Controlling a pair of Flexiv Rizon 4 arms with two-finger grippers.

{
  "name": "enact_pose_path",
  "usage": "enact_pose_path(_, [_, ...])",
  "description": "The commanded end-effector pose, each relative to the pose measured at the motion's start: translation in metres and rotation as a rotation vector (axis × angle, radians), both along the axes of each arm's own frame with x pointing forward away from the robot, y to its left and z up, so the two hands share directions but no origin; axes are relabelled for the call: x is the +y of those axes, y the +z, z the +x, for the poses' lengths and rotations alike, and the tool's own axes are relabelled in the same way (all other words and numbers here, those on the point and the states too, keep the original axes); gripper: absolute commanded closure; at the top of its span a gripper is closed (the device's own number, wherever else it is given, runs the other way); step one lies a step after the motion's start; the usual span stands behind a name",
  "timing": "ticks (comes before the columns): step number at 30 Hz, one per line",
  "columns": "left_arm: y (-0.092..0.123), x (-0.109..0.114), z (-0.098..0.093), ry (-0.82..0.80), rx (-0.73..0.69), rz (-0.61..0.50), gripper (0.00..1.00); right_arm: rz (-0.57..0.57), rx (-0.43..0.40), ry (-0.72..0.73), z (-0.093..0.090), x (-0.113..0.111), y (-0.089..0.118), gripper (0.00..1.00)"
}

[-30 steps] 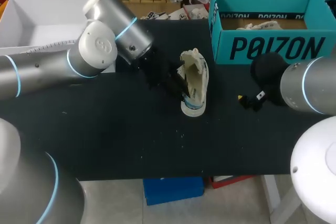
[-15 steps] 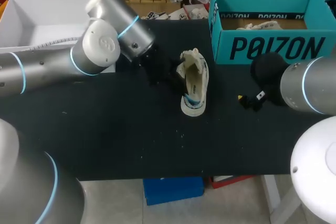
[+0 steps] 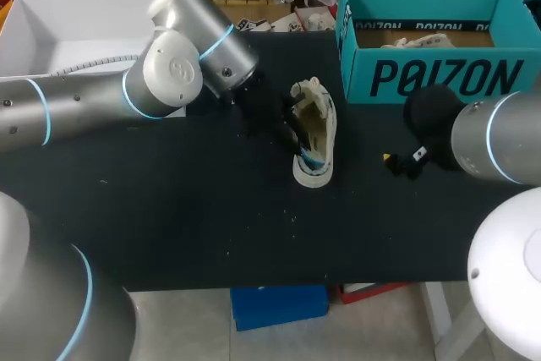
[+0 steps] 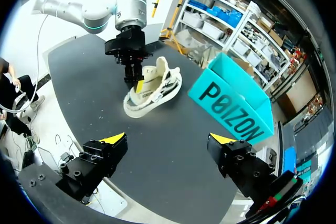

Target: Take the shoe out of the shoebox, open the shoe tongue, remove and reinsert the insole, then place the shoe into the shoebox

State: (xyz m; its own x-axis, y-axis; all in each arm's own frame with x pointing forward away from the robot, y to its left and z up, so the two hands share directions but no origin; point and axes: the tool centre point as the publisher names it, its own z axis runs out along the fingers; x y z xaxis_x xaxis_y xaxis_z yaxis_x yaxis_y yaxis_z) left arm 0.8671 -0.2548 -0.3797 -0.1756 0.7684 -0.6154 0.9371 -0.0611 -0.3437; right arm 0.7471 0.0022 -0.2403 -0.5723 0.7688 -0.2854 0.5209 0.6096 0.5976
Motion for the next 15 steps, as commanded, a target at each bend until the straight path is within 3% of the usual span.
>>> enact_pose_path(1, [0.012, 0.005, -0.006, -0.012, -0.006, -0.010, 0.00, 0.002, -0.002, 0.001, 0.000, 0.000, -0.002, 0.00])
enact_pose_path(7, [0.048, 0.025, -0.017, -0.028, -0.041, -0.048, 0.01, 0.002, -0.002, 0.001, 0.000, 0.000, -0.002, 0.00])
enact_pose_path(8, [0.051, 0.027, -0.017, -0.029, -0.053, -0.047, 0.11, 0.002, -0.002, 0.001, 0.000, 0.000, -0.002, 0.00])
enact_pose_path(9, [0.053, 0.028, -0.017, -0.029, -0.059, -0.047, 0.27, 0.002, -0.002, 0.001, 0.000, 0.000, -0.002, 0.00])
enact_pose_path(10, [0.054, 0.029, -0.016, -0.026, -0.072, -0.037, 0.52, 0.002, -0.002, 0.001, 0.000, 0.000, -0.002, 0.00])
enact_pose_path(11, [0.053, 0.029, -0.014, -0.025, -0.095, -0.014, 0.65, 0.002, -0.002, 0.001, 0.000, 0.000, -0.002, 0.00])
enact_pose_path(13, [0.049, 0.029, -0.012, -0.026, -0.138, 0.031, 1.00, 0.002, -0.002, 0.001, 0.000, 0.000, -0.002, 0.00])
enact_pose_path(15, [0.044, 0.027, -0.010, -0.026, -0.145, 0.046, 1.00, 0.002, -0.002, 0.001, 0.000, 0.000, -0.002, 0.00])
